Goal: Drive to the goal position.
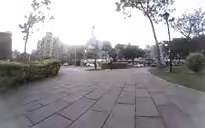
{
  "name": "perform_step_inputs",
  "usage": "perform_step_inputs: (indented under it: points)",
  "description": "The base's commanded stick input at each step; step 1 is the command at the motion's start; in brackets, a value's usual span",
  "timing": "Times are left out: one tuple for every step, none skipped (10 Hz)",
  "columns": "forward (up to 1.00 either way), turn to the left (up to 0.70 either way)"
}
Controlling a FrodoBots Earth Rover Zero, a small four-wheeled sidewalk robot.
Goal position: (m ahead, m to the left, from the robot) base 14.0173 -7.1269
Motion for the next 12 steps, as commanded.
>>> perform_step_inputs:
  points:
    - [1.00,0.00]
    - [1.00,-0.05]
    - [1.00,-0.18]
    - [1.00,-0.31]
    - [1.00,0.00]
    - [1.00,0.00]
    - [1.00,0.00]
    - [1.00,0.00]
    - [1.00,0.00]
    - [1.00,0.00]
    - [1.00,0.00]
    - [1.00,0.00]
